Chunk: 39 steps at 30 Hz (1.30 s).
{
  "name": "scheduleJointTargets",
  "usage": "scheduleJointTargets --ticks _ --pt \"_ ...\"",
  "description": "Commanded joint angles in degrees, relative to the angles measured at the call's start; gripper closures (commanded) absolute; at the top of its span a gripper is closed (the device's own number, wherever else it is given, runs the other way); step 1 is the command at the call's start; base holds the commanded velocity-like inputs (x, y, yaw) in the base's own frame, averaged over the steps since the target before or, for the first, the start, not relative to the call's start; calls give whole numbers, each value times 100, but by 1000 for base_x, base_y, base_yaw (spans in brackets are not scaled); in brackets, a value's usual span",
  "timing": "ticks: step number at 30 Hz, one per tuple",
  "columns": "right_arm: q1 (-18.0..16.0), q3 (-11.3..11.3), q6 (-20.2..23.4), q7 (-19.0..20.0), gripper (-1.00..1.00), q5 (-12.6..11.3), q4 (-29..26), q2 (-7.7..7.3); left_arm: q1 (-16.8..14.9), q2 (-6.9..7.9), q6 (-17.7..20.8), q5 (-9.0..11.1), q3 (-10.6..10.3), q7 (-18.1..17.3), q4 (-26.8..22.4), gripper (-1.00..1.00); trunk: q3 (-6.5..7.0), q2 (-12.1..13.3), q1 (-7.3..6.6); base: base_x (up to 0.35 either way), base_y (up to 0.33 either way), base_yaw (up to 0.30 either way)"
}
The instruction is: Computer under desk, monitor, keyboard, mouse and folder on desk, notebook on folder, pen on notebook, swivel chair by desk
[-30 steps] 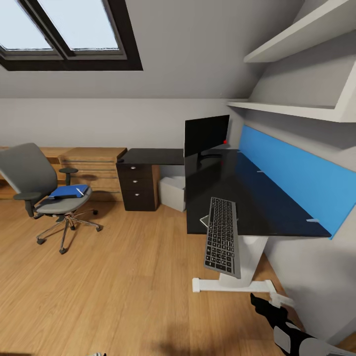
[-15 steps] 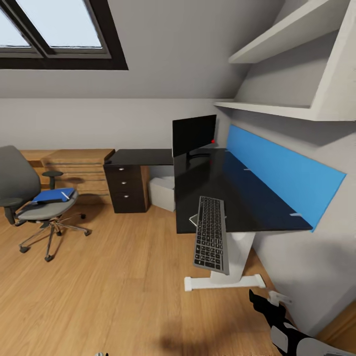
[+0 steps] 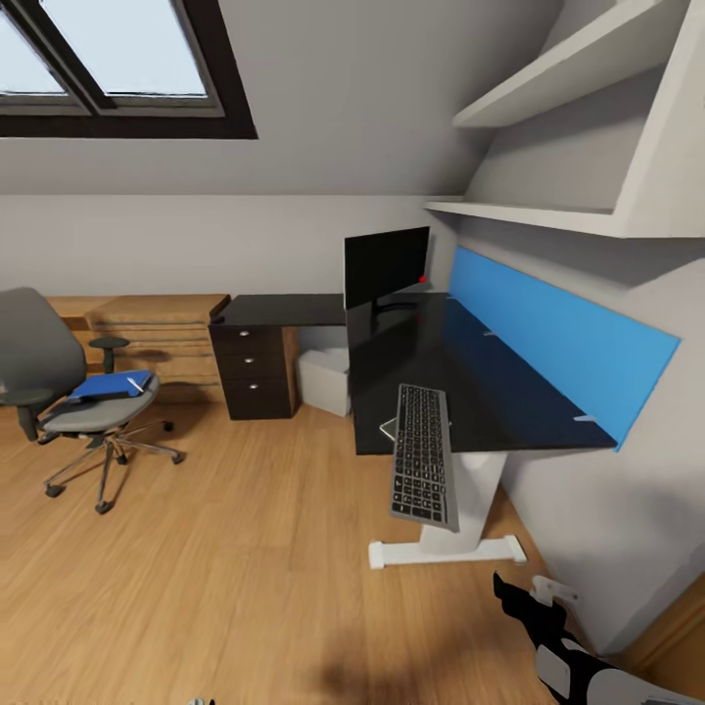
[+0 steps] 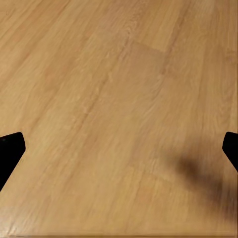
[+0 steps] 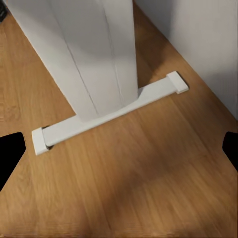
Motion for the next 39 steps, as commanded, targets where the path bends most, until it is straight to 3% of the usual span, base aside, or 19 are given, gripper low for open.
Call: scheduleJointTargets --ticks 1,12,19,25,28,33,37,39 --pt "-6 -45 -27 56 -100 -25 12 -2 -4 1 -12 57 -33 -39 8 -100 -5 -3 -3 -241 217 0" --pt "1 -46 -26 52 -100 -25 13 -20 -4 1 -12 57 -34 -39 9 -100 -5 -3 -3 -224 234 0" --pt "0 -40 -25 5 -100 -24 15 -14 -4 18 3 61 -34 -39 9 -100 -5 -3 -3 13 237 0" --pt "2 -41 -13 -82 -100 -39 18 101 -4 23 -8 73 -34 -20 10 -100 -5 -3 -3 41 69 0" --pt "1 -64 6 -130 -100 -72 14 247 -4 20 -11 83 -34 -10 13 -100 -5 -3 -3 12 21 0" --pt "0 -247 34 -104 -100 -335 11 369 -4 19 -12 92 -34 -6 15 -100 -5 -3 -3 5 8 0" --pt "-3 -517 58 277 -100 -673 -15 437 -4 19 -12 94 -34 -4 15 -100 -5 -3 -3 1 2 0" --pt "-4 -646 98 725 -100 -808 -61 462 -4 14 -15 91 -34 -4 15 -100 -5 -3 -3 0 1 0"
